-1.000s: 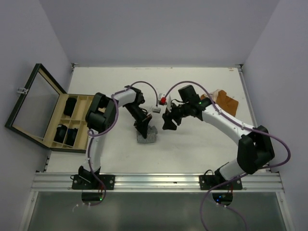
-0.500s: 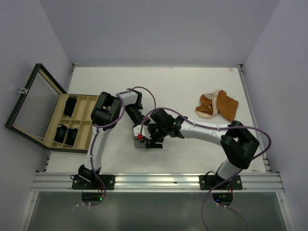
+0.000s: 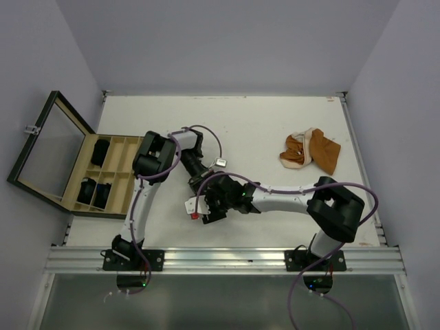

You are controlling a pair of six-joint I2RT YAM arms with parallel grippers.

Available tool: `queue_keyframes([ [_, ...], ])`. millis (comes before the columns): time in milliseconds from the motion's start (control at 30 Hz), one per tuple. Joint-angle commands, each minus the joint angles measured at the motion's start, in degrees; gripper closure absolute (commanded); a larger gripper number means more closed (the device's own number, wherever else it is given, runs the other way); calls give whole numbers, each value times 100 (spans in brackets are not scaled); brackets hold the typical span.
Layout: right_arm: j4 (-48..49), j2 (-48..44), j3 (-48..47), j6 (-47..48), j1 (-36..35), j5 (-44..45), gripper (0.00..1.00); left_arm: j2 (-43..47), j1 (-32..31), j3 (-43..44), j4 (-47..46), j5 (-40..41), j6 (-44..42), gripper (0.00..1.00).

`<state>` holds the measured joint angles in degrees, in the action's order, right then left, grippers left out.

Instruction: Roll the underwear

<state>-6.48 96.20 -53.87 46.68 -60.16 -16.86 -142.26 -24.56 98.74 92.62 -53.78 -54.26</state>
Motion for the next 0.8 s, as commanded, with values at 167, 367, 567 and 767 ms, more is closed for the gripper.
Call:
queue_keyframes([
  [167, 1368, -66, 701, 149, -163, 1027, 43, -654, 109, -12, -1721, 1563, -726, 99],
  [367, 1798, 12, 1035, 456, -171, 1062, 44, -654, 135, 14, -1712, 1546, -718, 99],
  [567, 2229, 179, 1317, 615, -171, 1080, 66, -637, 162, 23, -1712, 1546, -691, 97],
  [767, 2064, 153, 1387, 352, -171, 782, 100, -146, 258, -118, -2028, 1169, -621, 77],
])
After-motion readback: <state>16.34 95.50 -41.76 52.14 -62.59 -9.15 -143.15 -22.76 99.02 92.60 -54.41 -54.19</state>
